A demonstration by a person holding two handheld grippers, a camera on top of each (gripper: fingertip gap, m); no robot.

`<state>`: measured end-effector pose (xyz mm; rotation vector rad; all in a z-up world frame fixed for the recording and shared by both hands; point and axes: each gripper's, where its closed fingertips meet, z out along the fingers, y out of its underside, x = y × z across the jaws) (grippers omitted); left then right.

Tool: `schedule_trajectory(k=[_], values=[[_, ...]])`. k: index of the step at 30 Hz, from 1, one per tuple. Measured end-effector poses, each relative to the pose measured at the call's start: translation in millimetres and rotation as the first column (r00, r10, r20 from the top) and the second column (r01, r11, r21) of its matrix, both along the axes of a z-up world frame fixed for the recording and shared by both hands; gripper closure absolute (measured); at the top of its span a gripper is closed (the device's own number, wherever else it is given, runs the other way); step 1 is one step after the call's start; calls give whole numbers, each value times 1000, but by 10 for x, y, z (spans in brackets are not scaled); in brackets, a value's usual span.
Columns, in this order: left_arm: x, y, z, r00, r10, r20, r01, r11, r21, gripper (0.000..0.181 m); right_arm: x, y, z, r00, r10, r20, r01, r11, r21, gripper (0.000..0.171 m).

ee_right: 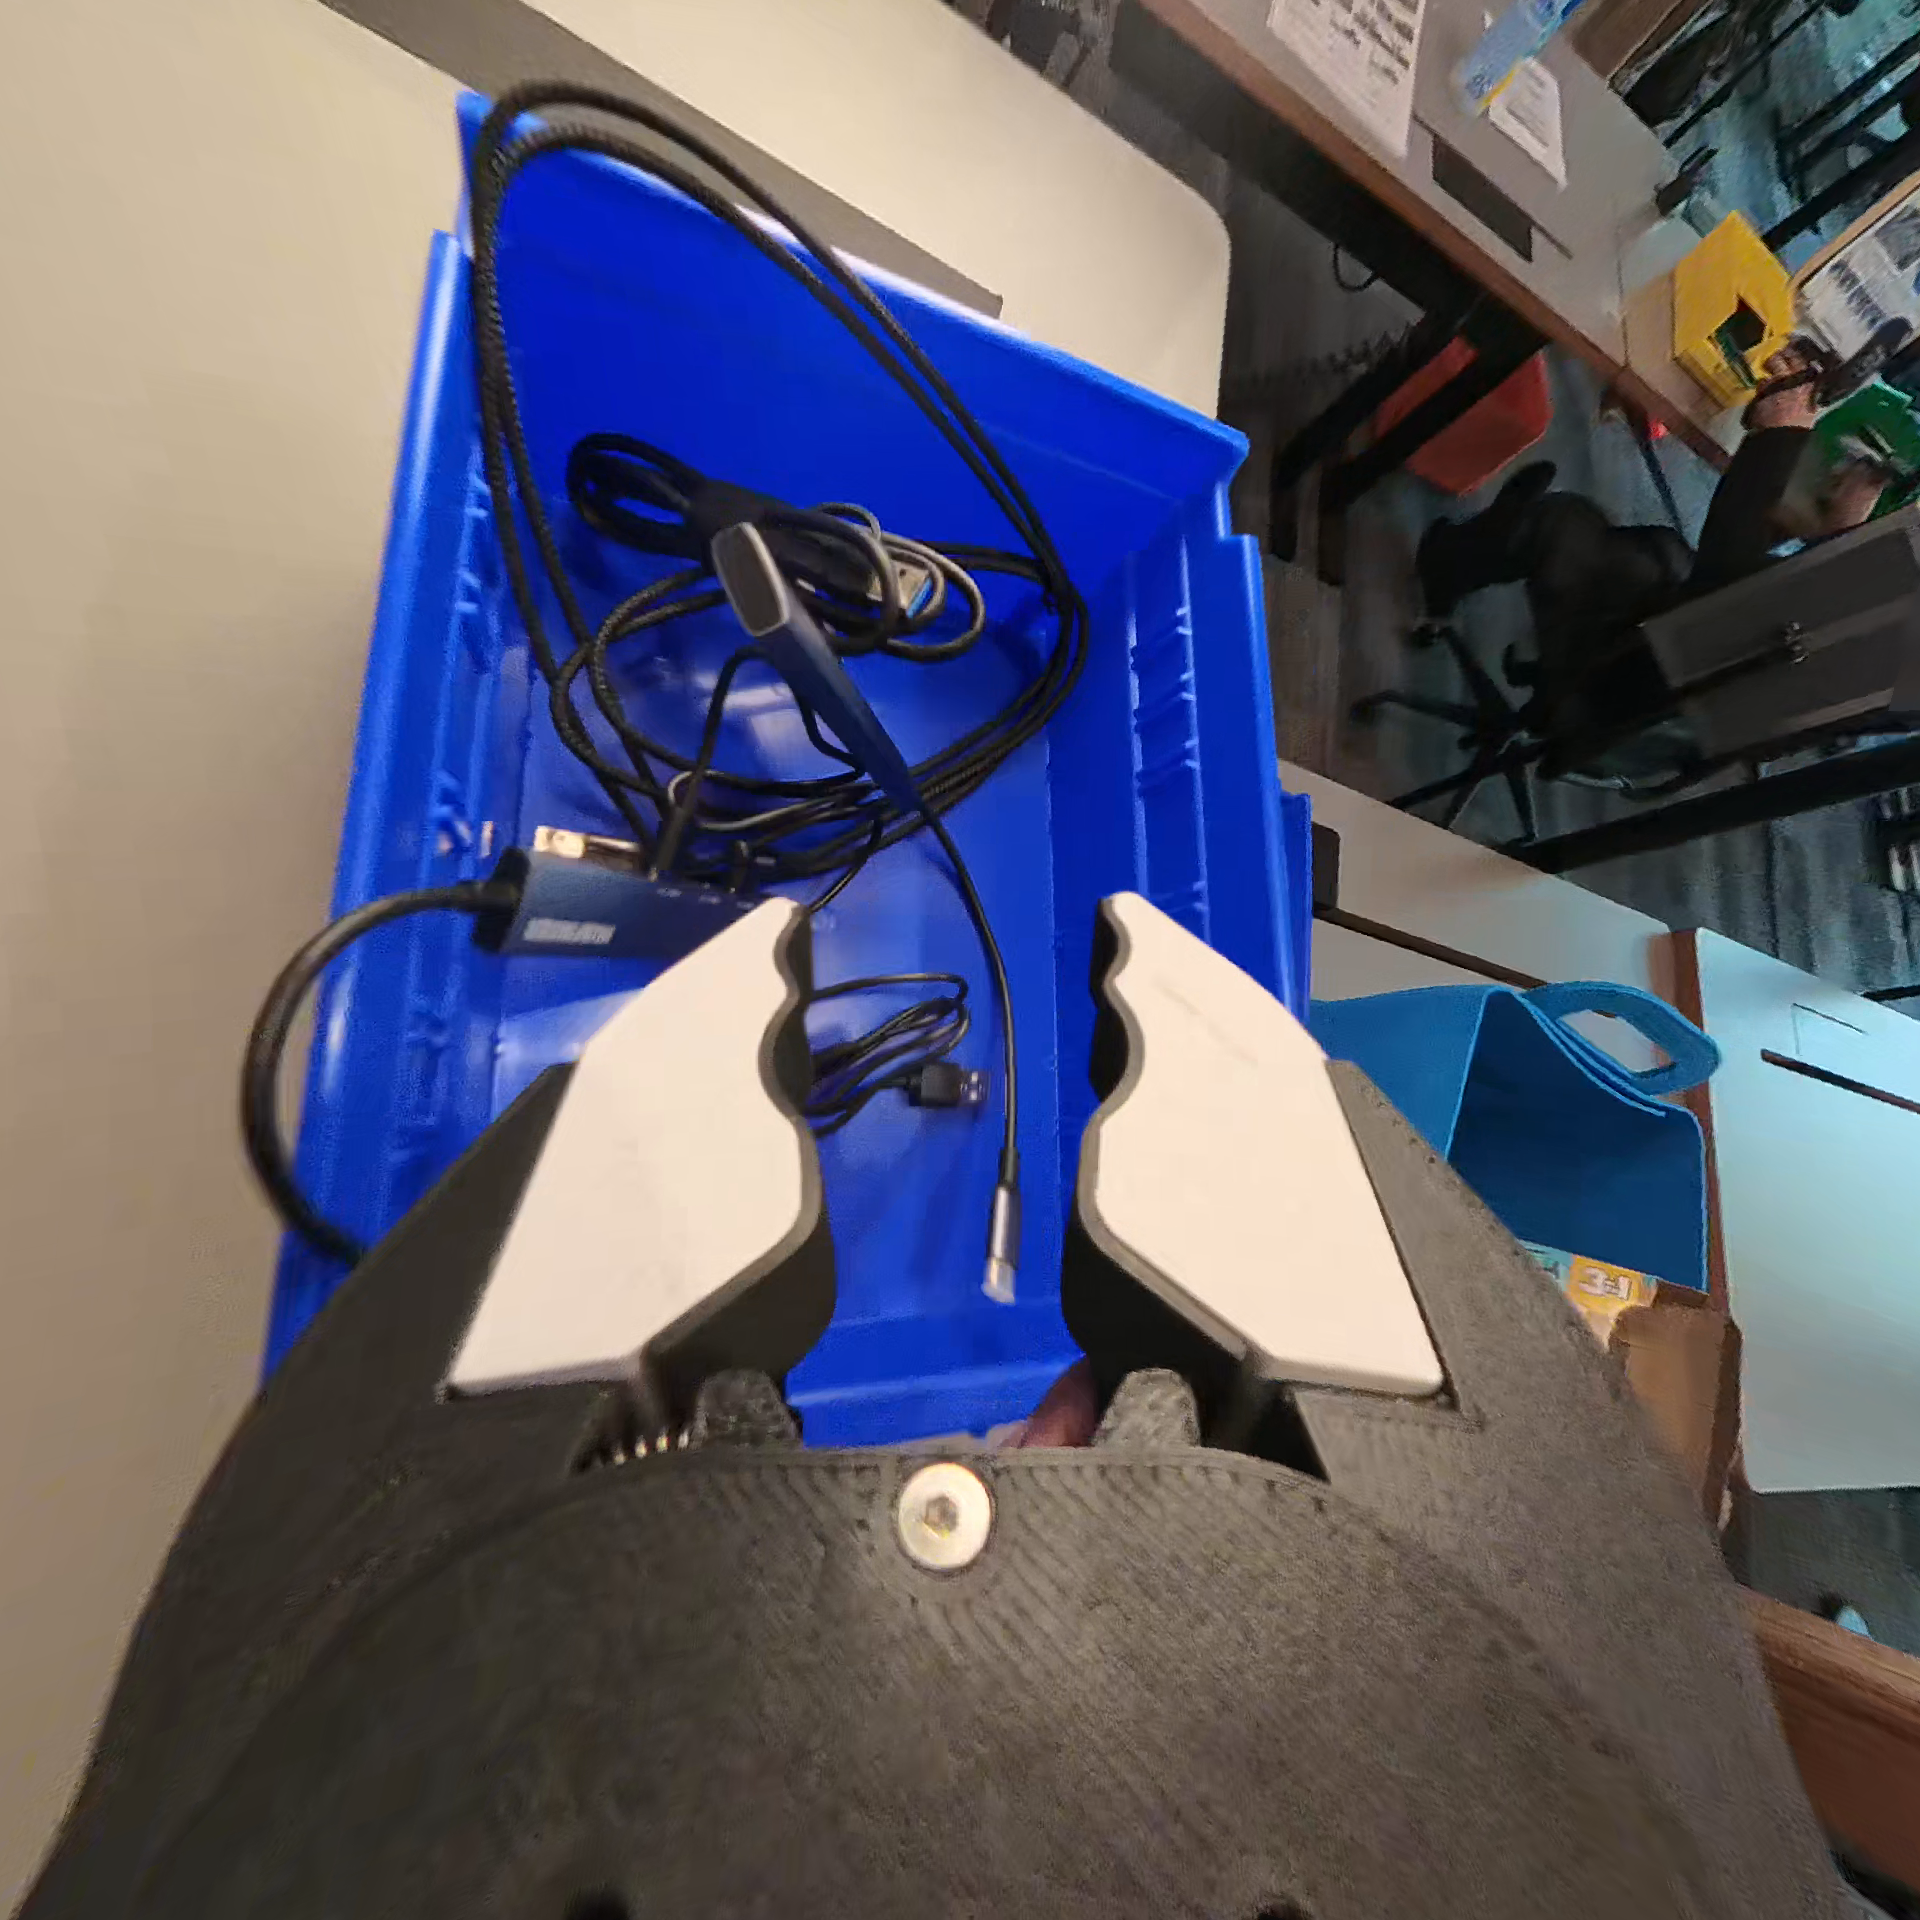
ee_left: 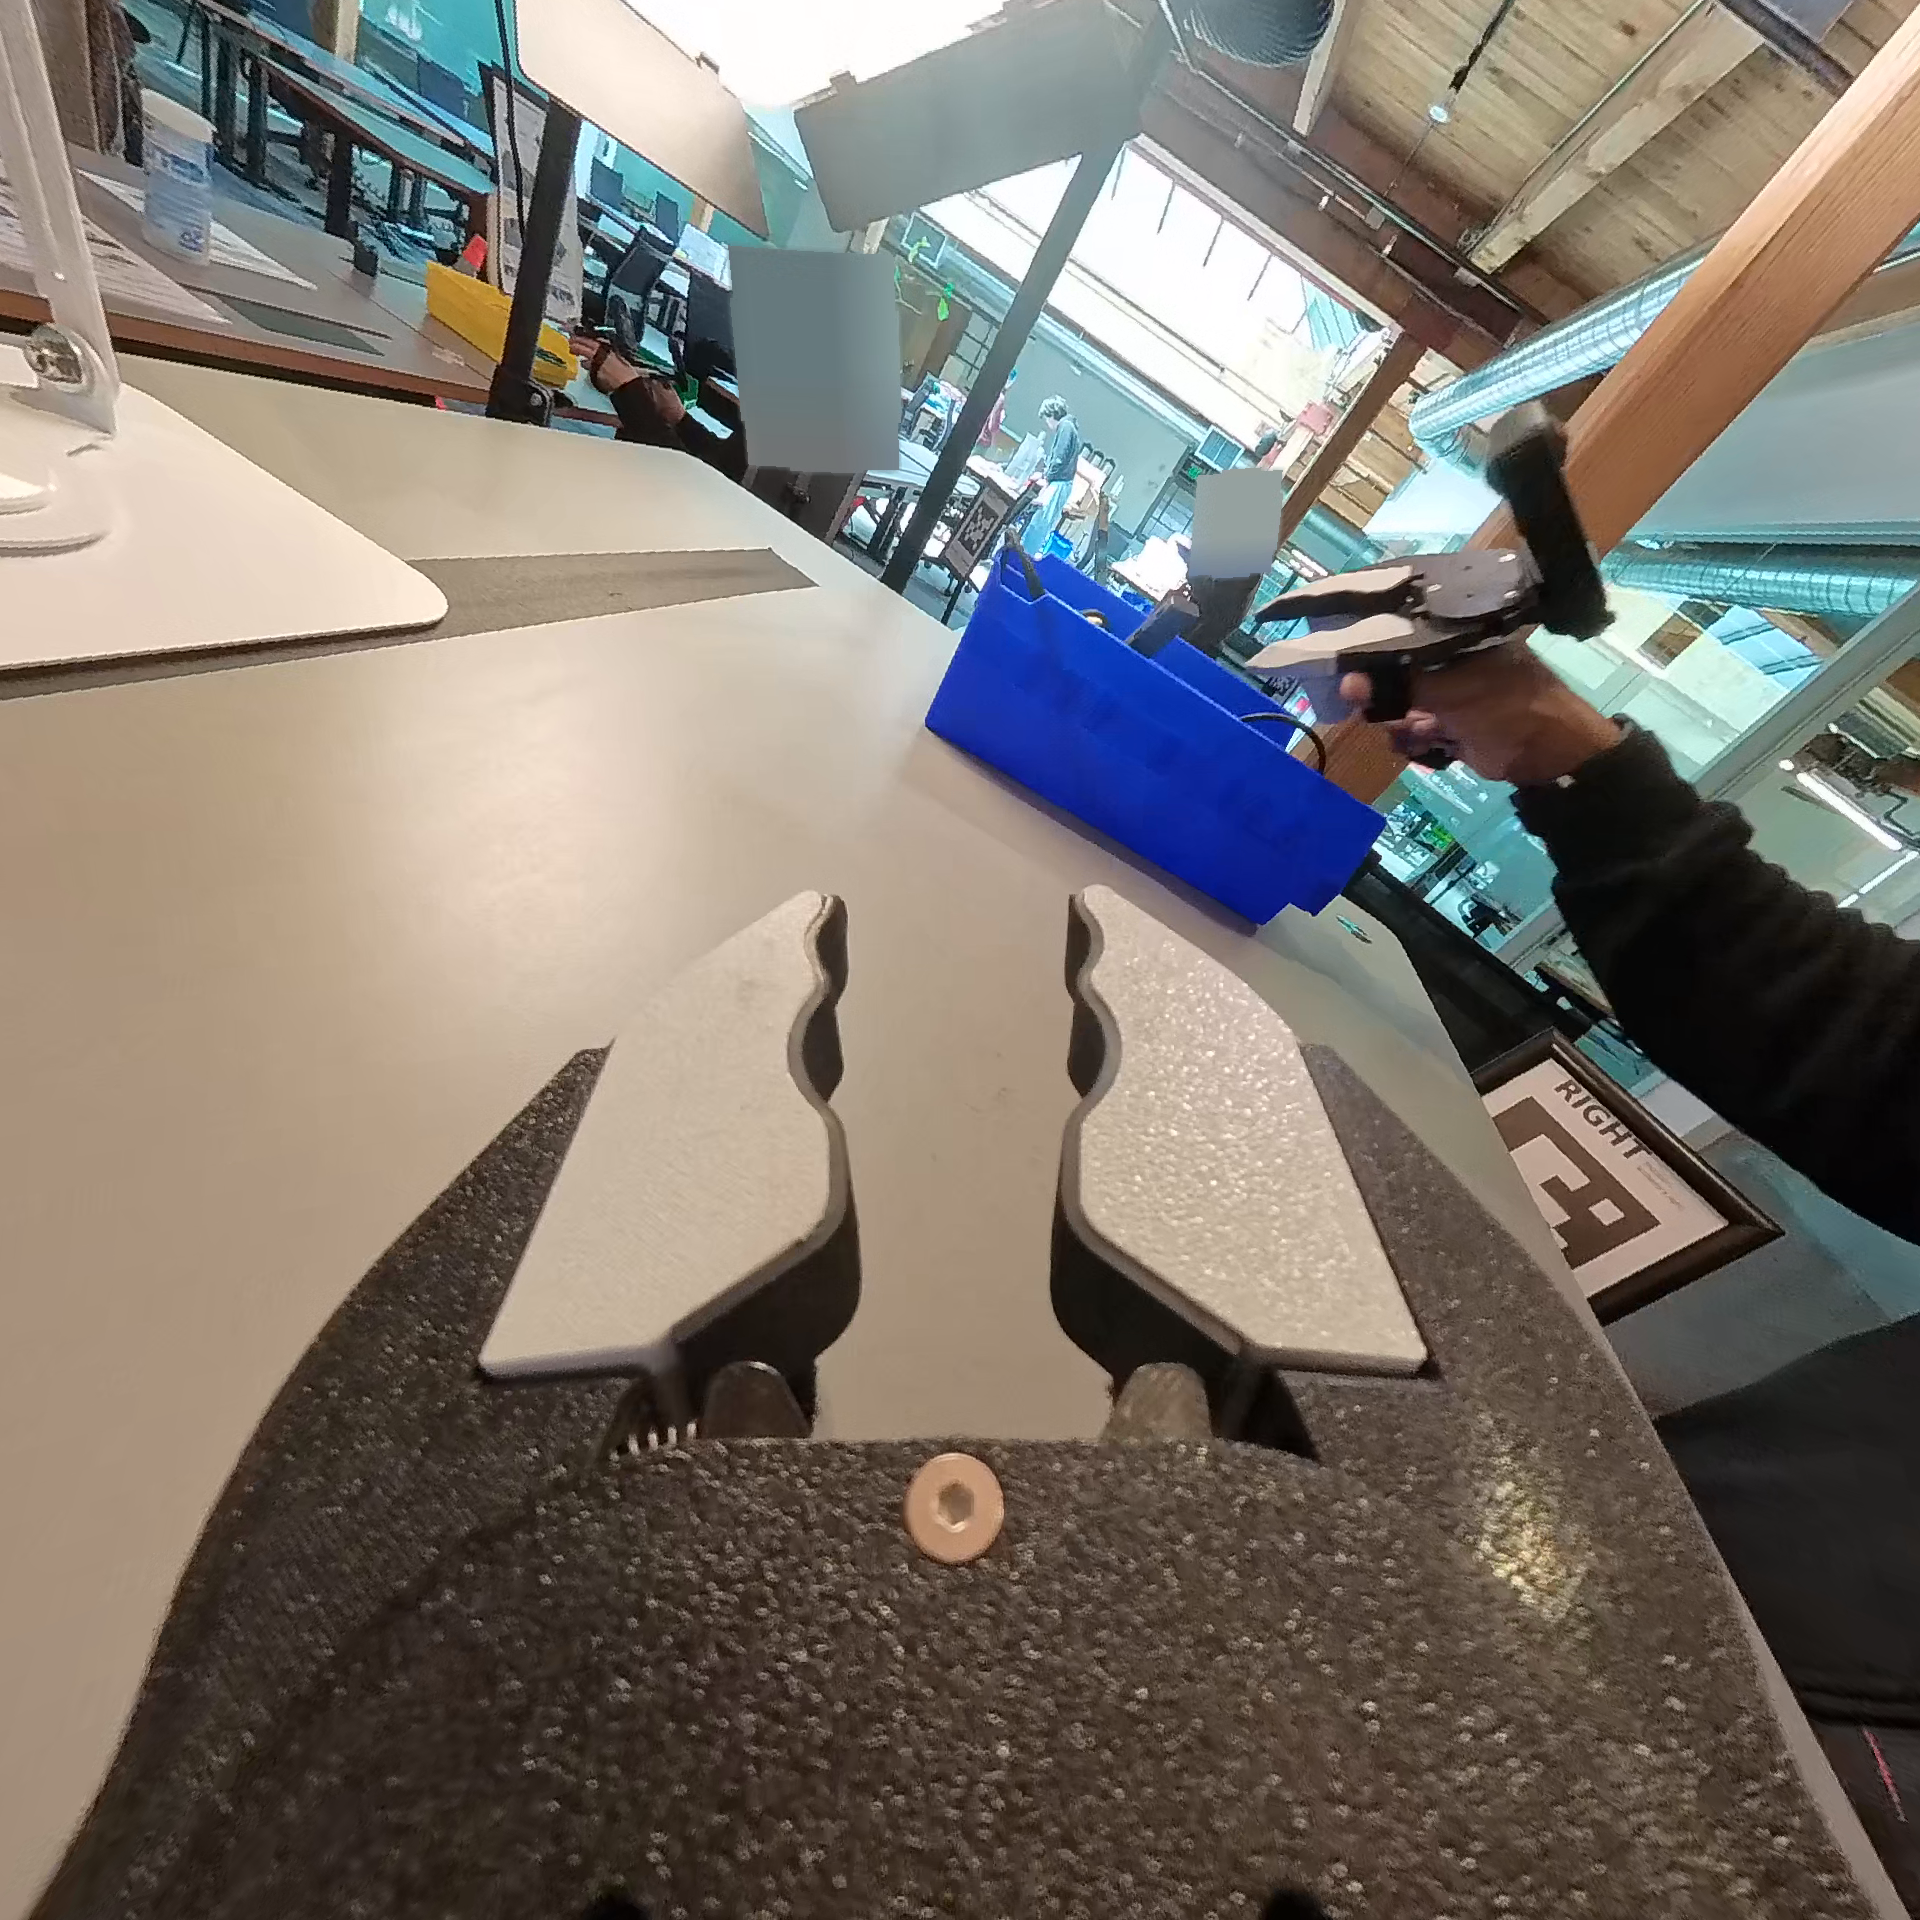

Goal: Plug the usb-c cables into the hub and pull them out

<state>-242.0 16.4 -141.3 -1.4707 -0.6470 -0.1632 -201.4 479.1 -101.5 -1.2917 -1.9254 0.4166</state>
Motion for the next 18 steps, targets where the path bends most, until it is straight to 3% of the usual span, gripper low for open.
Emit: schedule_trajectory(k=[6,11,18], values=[[6,29,14,997,15,-75,-18,999,-45,140,716,-395,240,989,67,-129,-98,963,-252,88],[-51,30,13,989,63,-131,-75,993,-89,132,1105,-718,-25,957,37,-289,-154,906,-394,75],[147,93,-98,976,111,-186,-153,963,-223,129,1094,-663,-341,935,30,-353,-131,956,-264,103]])
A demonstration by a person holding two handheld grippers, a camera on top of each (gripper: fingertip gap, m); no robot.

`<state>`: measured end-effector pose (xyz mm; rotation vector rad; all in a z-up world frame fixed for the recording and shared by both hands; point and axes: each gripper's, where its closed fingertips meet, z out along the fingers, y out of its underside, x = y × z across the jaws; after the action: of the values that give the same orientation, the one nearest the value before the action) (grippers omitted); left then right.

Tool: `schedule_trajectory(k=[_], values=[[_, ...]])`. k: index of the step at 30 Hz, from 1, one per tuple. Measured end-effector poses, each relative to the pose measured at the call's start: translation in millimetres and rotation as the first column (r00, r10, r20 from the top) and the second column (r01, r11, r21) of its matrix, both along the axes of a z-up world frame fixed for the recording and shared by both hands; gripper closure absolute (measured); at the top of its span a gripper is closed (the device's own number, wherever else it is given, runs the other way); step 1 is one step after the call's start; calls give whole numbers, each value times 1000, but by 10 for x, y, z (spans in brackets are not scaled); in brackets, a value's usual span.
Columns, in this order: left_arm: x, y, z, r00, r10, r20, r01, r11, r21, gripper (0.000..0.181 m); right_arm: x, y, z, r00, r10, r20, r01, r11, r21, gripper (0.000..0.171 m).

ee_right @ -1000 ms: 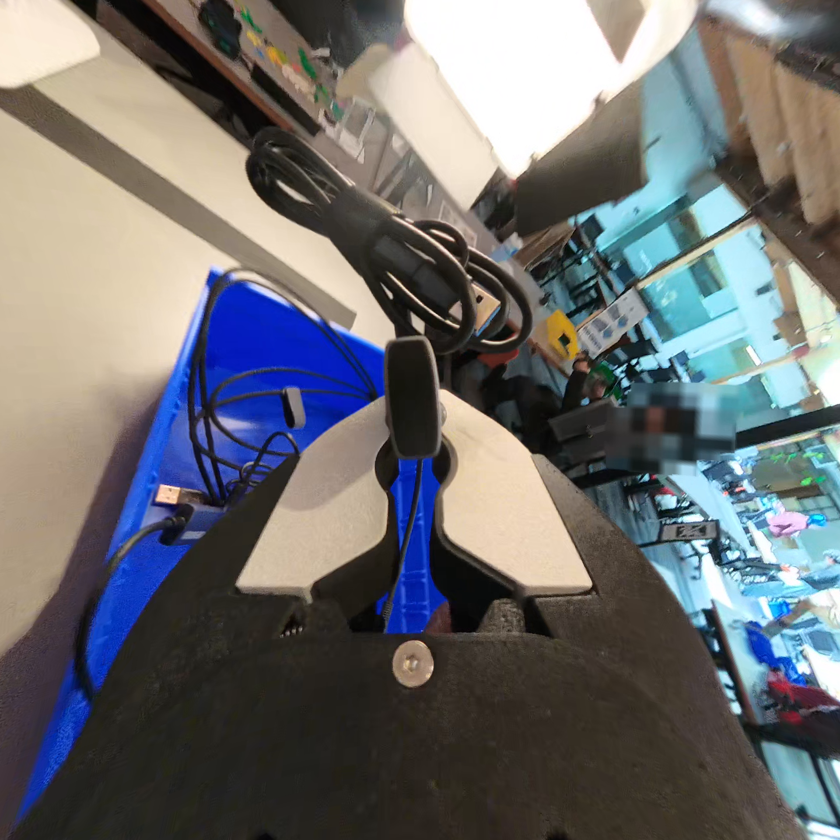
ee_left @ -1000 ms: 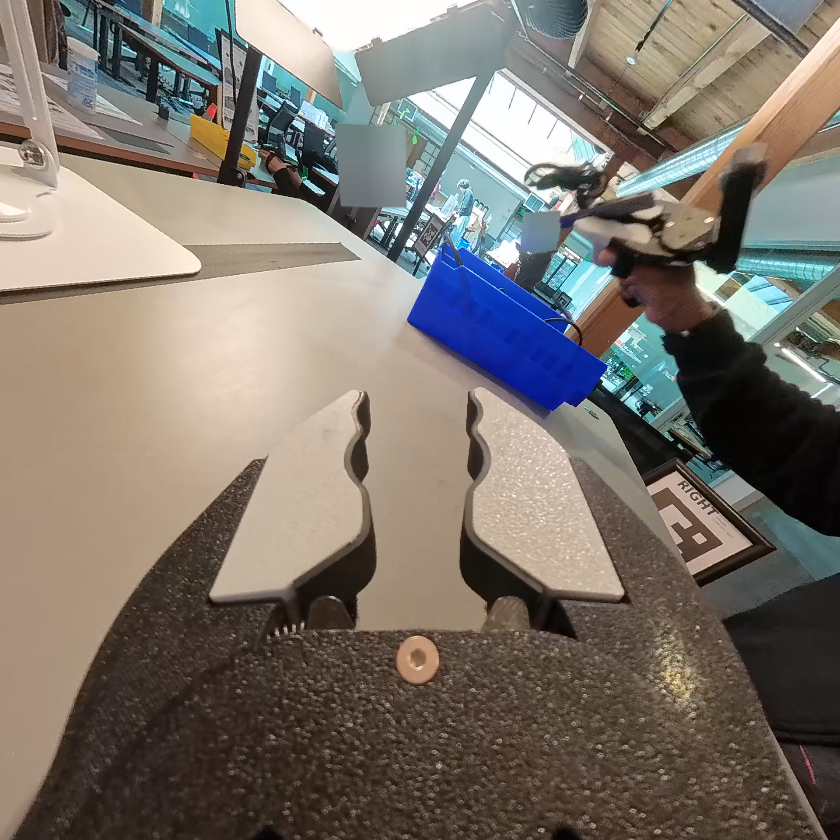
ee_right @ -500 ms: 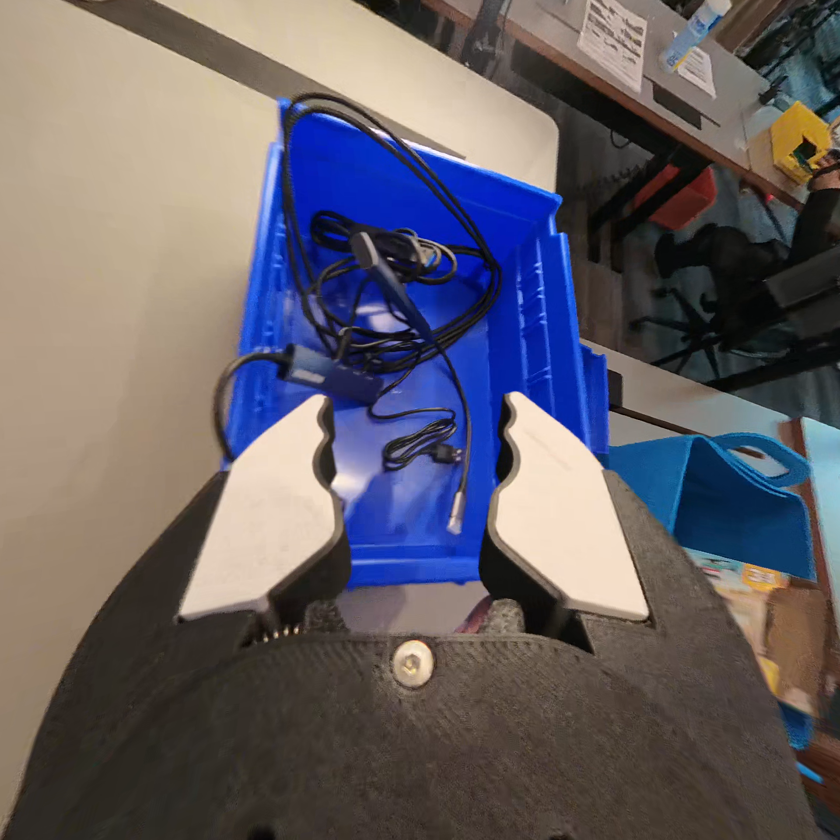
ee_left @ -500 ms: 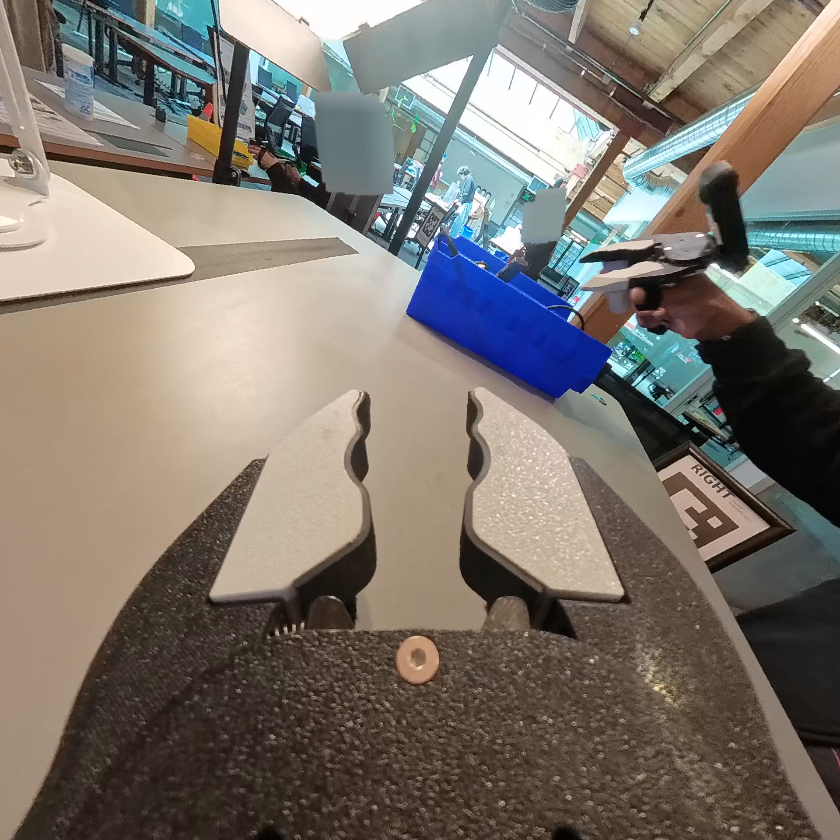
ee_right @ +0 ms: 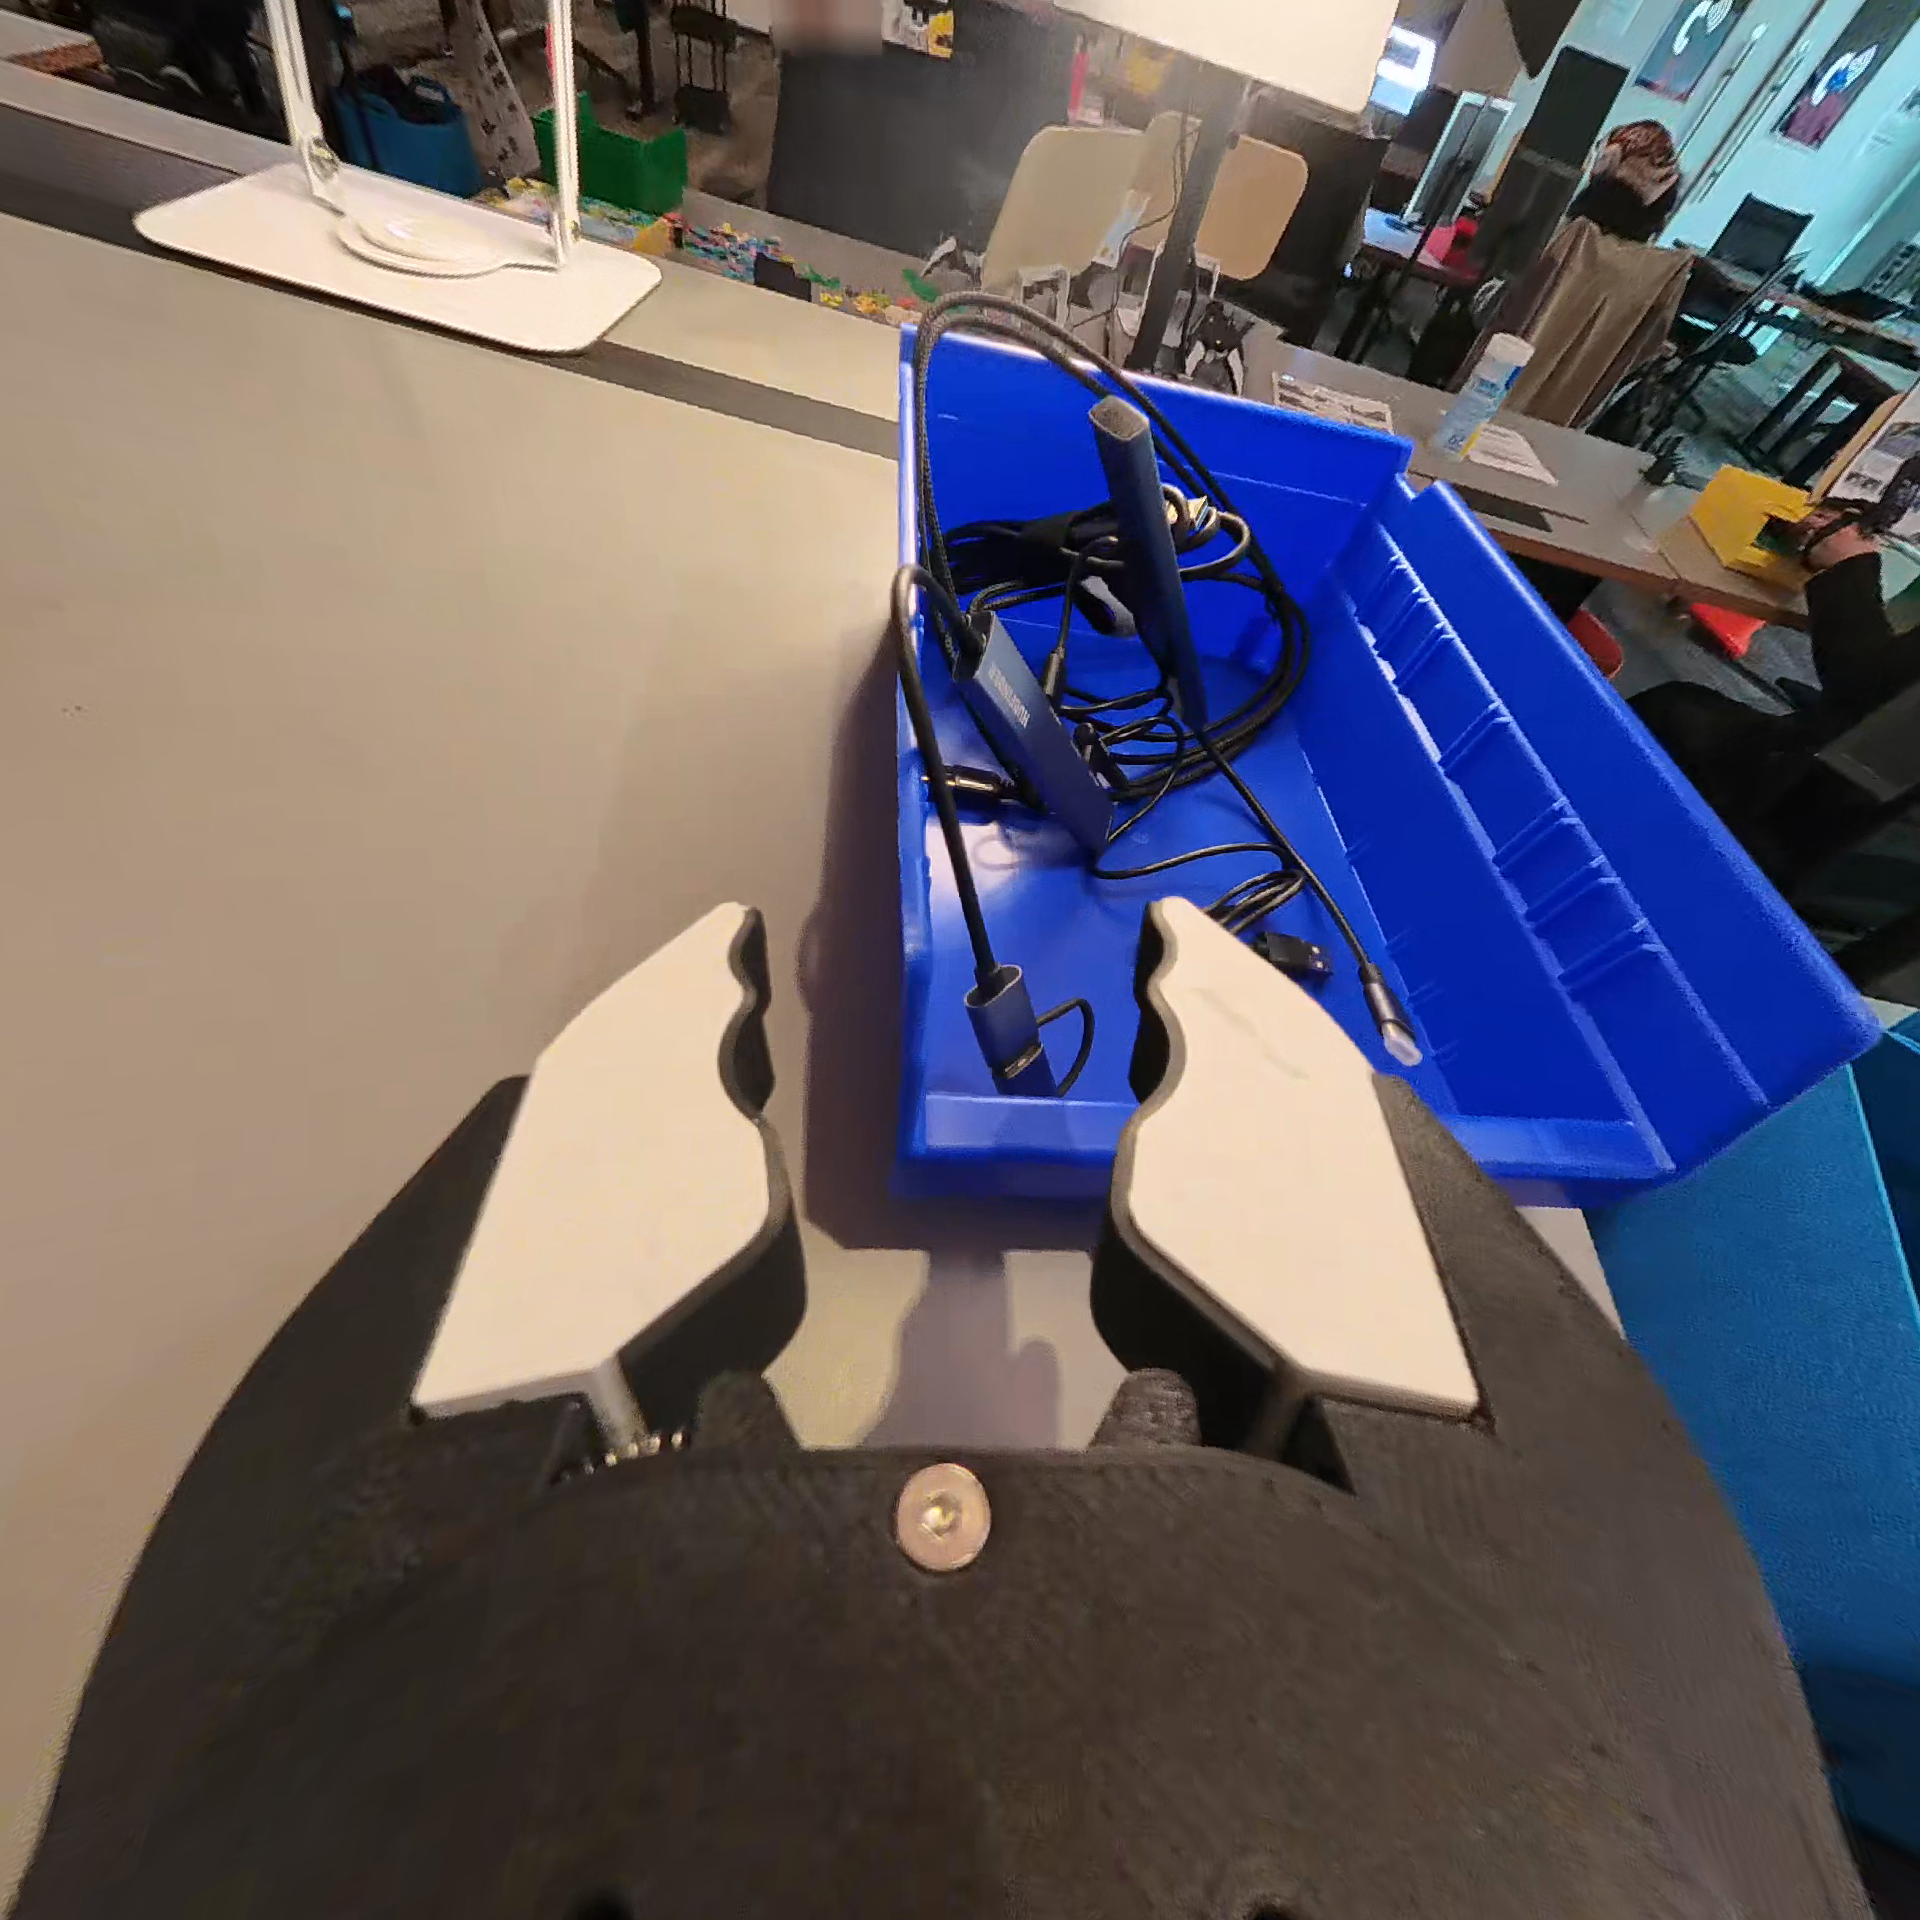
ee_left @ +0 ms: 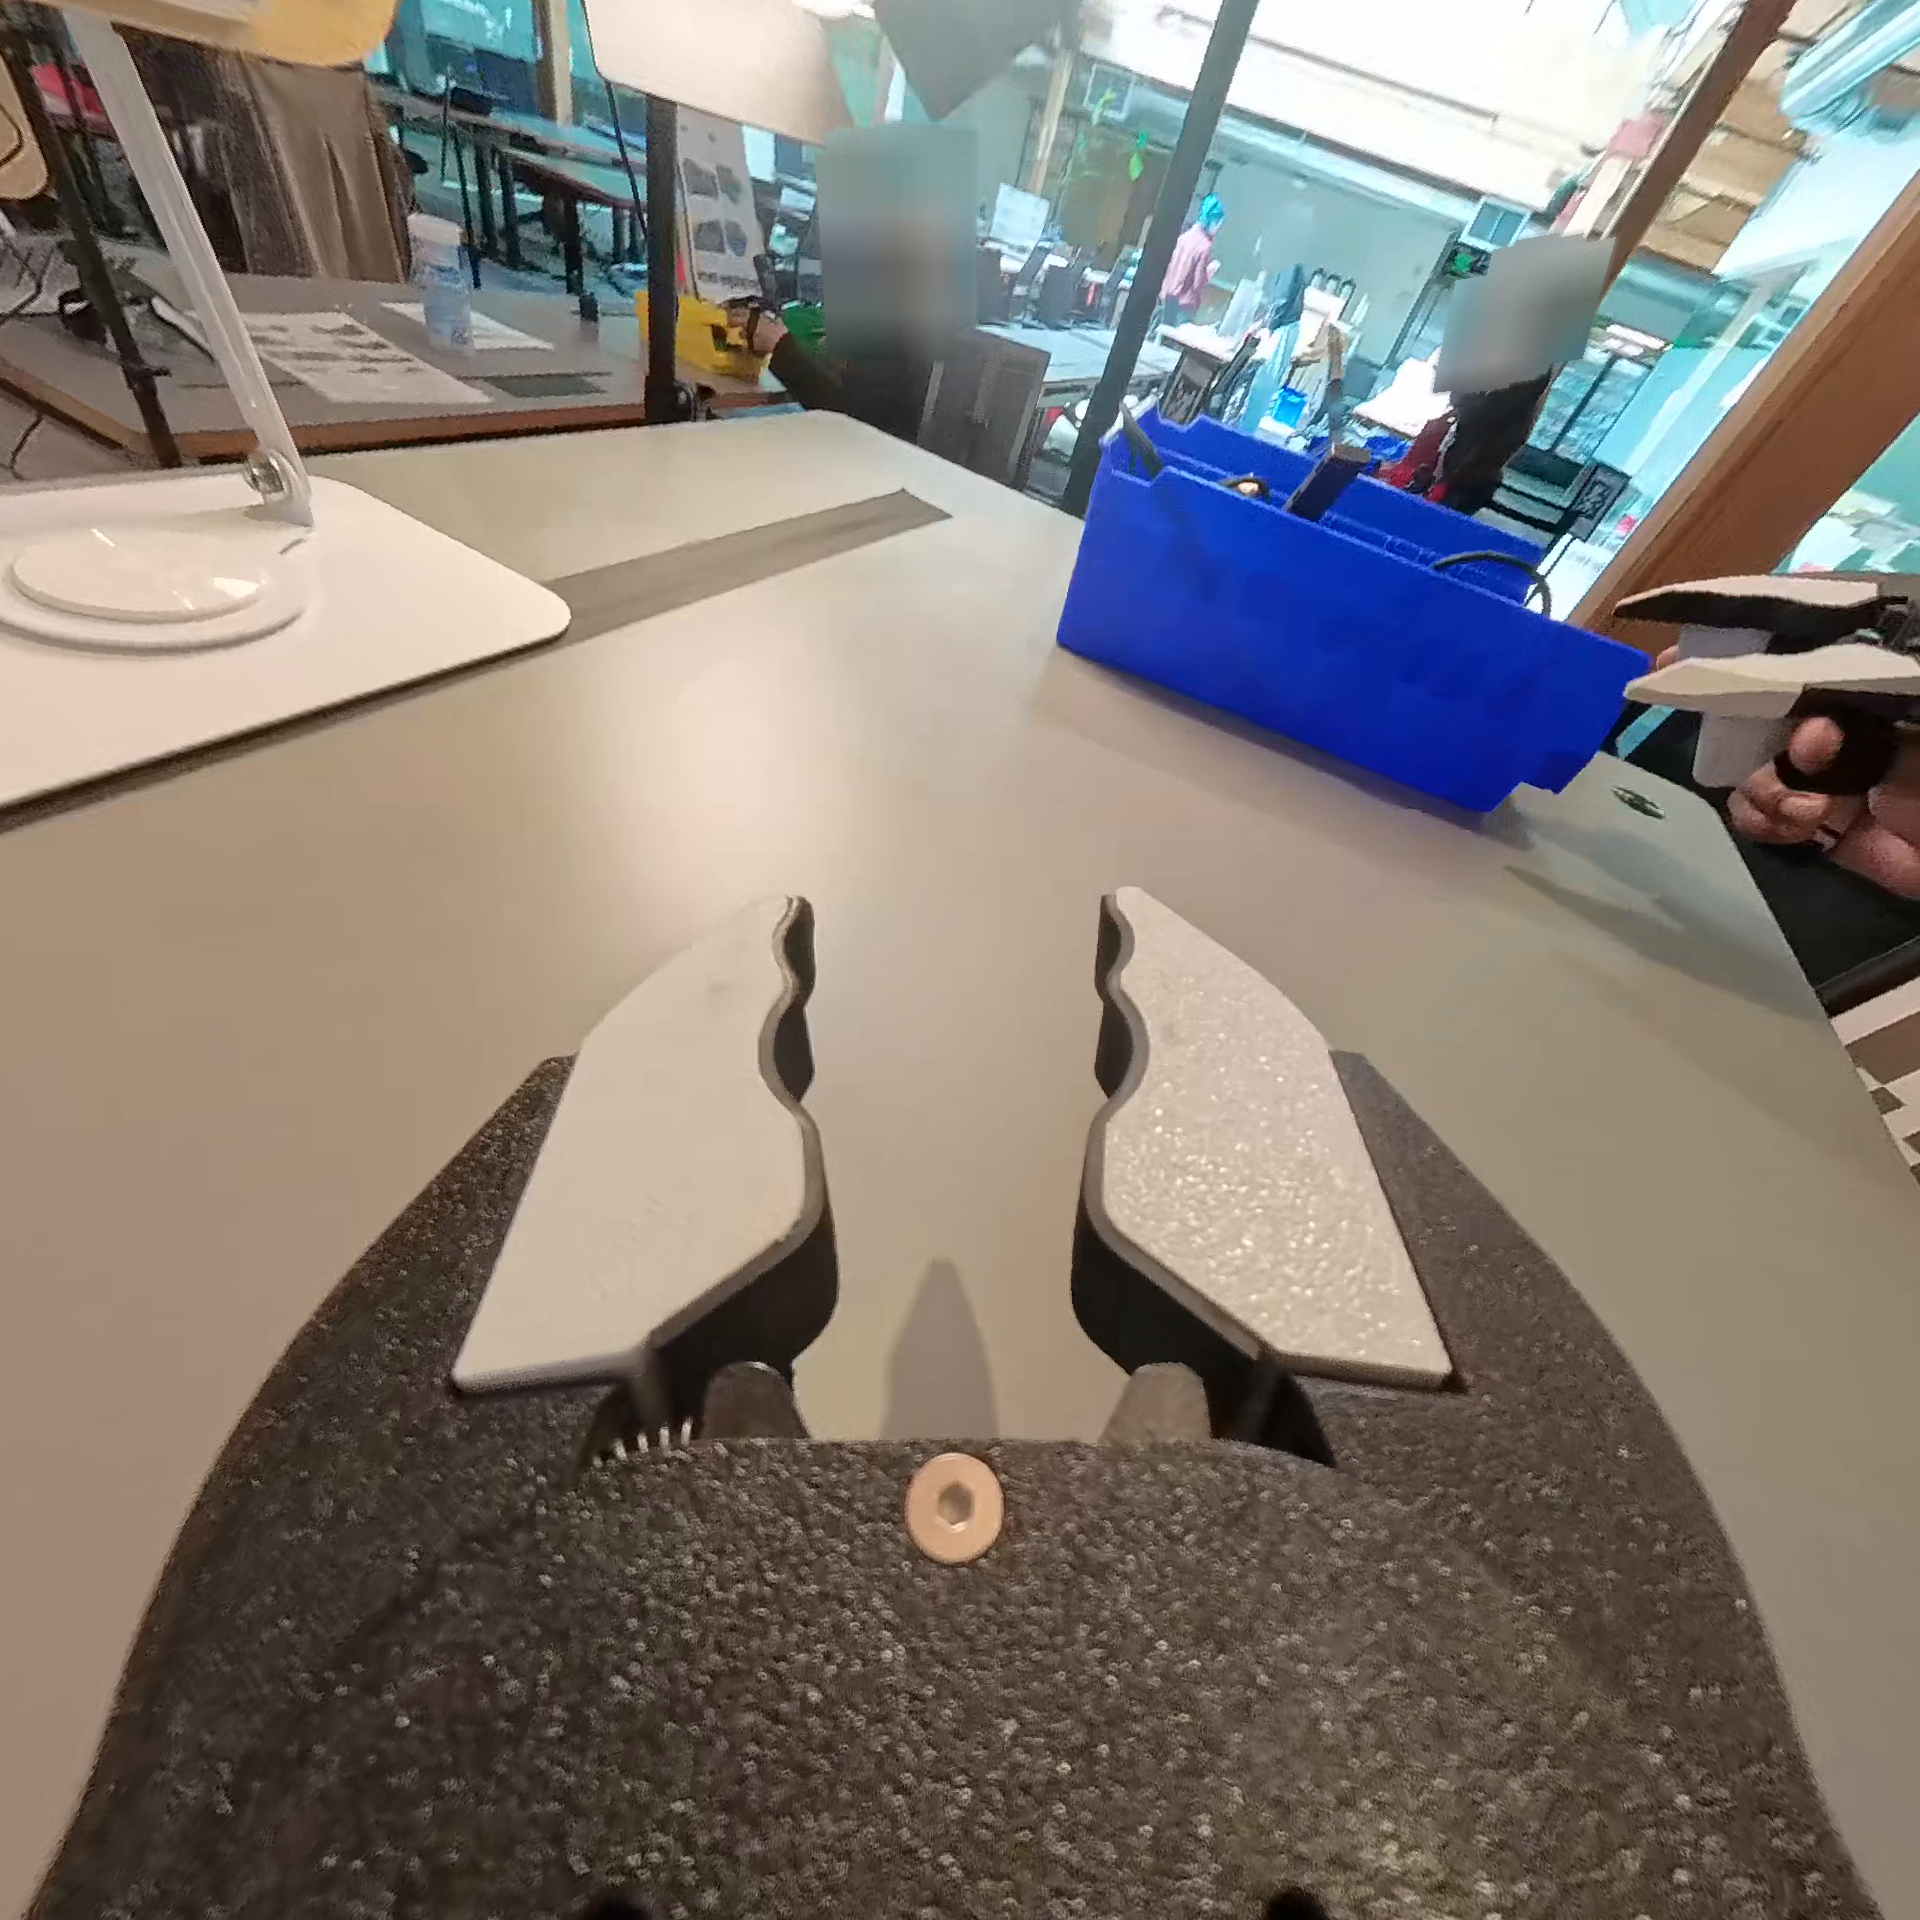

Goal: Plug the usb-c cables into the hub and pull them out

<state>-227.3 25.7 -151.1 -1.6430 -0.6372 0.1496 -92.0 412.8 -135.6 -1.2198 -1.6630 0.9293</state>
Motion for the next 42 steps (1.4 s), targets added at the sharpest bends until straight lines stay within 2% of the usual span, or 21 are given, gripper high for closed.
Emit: schedule_trajectory(k=[2,7,10,12,15,18,20,21,24,29,30,31,32,37,42], values=[[216,14,-6,1000,16,13,-16,1000,5,129,-37,2,-7,1000,-1,-17,1,1000,-2,113],[990,-144,105,992,105,69,-115,980,162,129,-145,-15,-83,1000,-13,-18,13,999,30,129],[1467,-426,173,965,259,36,-261,944,201,130,-219,-14,-105,1000,-17,-16,18,998,58,135],[1735,-735,181,908,419,-32,-411,902,135,133,-262,-5,-112,1000,-25,-18,26,998,63,140],[2085,-1327,369,755,627,-191,-635,772,29,133,-313,-9,-141,1000,-28,-13,29,998,63,147],[2273,-2033,500,554,787,-272,-827,557,-72,131,-360,-33,-200,1000,-31,4,31,996,81,151],[2320,-2398,420,478,834,-278,-878,453,-152,127,-395,-62,-232,999,-37,15,36,995,96,152],[2324,-2505,332,474,842,-258,-879,436,-192,128,-412,-57,-235,998,-54,14,52,993,110,153],[2298,-2567,25,540,831,-136,-824,488,-289,126,-449,-48,-227,996,-92,16,88,985,148,156],[2067,-2524,-91,605,776,-176,-778,531,-336,136,-485,-77,-223,992,-128,9,124,972,199,157],[2017,-2482,-84,633,752,-184,-760,558,-333,143,-489,-105,-225,992,-125,12,120,972,203,158],[1982,-2430,-87,665,724,-185,-735,589,-336,161,-497,-150,-230,993,-118,20,112,974,197,160],[1953,-2420,-96,675,712,-192,-726,596,-343,170,-506,-207,-235,993,-111,30,104,977,186,161],[1982,-2446,-100,750,618,-236,-658,658,-366,170,-510,-637,-245,996,-63,58,52,982,181,162],[2149,-2362,-111,860,461,-220,-511,782,-357,171,-389,-1054,-245,999,8,50,-15,990,138,163]])
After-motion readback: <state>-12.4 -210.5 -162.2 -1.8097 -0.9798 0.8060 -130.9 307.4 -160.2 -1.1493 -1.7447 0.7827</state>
